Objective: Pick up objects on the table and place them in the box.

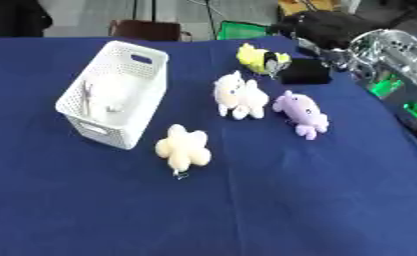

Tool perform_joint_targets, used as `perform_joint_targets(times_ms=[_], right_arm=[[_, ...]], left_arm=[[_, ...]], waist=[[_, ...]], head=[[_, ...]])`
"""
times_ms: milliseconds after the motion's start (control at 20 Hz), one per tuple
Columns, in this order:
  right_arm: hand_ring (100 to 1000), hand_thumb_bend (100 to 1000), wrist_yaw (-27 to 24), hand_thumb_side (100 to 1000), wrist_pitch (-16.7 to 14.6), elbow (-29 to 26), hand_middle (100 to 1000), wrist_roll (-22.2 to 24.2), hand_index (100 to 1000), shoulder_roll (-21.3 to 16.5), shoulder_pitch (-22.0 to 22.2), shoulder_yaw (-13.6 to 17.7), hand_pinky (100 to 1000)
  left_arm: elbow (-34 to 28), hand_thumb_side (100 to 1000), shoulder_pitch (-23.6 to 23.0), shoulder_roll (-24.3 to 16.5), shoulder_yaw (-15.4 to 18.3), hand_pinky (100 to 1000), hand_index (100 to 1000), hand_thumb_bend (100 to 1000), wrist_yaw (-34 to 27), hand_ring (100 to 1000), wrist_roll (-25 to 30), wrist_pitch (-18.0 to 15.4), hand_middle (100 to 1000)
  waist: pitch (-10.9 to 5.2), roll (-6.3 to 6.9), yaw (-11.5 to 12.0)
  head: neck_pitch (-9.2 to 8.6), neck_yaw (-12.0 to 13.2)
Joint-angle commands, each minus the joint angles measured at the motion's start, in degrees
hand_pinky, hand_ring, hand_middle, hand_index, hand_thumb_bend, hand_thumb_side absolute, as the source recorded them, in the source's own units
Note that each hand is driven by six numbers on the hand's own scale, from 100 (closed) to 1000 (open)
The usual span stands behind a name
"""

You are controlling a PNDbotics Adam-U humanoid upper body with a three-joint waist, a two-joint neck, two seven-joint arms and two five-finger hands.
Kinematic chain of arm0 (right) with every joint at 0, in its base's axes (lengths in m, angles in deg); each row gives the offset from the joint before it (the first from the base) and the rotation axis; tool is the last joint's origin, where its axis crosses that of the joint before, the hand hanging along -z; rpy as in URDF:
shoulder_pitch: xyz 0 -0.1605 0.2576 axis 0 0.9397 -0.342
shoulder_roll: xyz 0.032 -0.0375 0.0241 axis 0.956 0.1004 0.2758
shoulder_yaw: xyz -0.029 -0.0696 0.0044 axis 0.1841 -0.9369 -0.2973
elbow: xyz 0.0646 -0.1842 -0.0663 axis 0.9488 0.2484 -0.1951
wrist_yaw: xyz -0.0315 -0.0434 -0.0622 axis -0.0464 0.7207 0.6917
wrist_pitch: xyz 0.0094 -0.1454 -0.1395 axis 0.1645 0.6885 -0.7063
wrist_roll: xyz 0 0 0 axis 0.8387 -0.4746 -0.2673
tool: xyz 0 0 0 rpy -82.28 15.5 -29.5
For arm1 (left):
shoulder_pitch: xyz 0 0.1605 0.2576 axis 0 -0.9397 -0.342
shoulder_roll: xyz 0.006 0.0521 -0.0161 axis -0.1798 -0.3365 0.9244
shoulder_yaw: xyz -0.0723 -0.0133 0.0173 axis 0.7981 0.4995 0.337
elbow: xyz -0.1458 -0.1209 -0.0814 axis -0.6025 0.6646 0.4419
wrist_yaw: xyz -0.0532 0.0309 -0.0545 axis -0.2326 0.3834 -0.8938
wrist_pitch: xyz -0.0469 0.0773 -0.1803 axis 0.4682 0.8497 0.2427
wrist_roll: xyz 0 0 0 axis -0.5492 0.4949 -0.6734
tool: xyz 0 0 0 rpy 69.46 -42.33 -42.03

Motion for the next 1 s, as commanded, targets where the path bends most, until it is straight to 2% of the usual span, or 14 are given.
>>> perform_joint_targets(times_ms=[50,100,150,250,350,600,750,1000], right_arm=[[1000,399,-2.82,1000,1.55,-2.85,909,1.57,1000,-2.87,0.63,2.05,927],[1000,399,-3.84,1000,2.22,-3.61,909,2.13,1000,-3.14,1.14,2.43,927],[1000,452,-4.57,1000,2.84,-4.33,911,2.59,1000,-3.42,1.59,2.73,931],[1000,445,-5.64,1000,4.29,-5.77,909,3.12,1000,-3.90,2.76,3.42,932],[1000,361,-6.38,1000,6.67,-7.53,900,2.81,1000,-4.24,4.31,4.36,926],[1000,415,-6.37,1000,11.65,-11.26,902,4.24,1000,-4.96,7.60,4.91,926],[1000,442,-5.80,1000,13.50,-10.85,902,5.93,1000,-4.83,8.63,4.73,924],[1000,437,-4.88,1000,15.39,-7.67,902,7.31,1000,-3.51,9.16,4.17,924]], left_arm=[[-0.78,628,0.38,-1.19,0.37,727,777,100,-0.22,746,-1.35,-1.78,778],[-0.78,628,0.37,-1.14,0.38,727,777,100,-0.24,746,-1.28,-1.76,778],[-0.78,629,0.37,-1.12,0.39,727,776,100,-0.25,746,-1.23,-1.76,778],[-0.78,629,0.39,-1.07,0.41,727,775,100,-0.25,746,-1.10,-1.80,778],[-0.78,630,0.39,-0.98,0.46,727,767,100,-0.25,745,-1.01,-1.80,777],[-0.78,629,0.52,-0.74,0.48,727,762,100,-0.31,745,-0.76,-1.81,776],[-0.78,628,0.56,-0.61,0.48,727,760,100,-0.33,745,-0.67,-1.80,776],[-0.78,627,0.60,-0.36,0.49,727,759,100,-0.38,745,-0.60,-1.79,776]], waist=[[-1.15,0.20,-0.10],[-1.13,0.20,-0.13],[-1.11,0.20,-0.17],[-1.07,0.20,-0.24],[-0.99,0.23,-0.35],[-0.84,0.29,-0.51],[-0.81,0.30,-0.52],[-0.69,0.43,-0.30]], head=[[-0.27,0.03],[-0.30,0.03],[-0.31,0.03],[-0.33,0.02],[-0.40,0.10],[-0.52,0.02],[-0.70,-0.07],[-0.89,-0.20]])
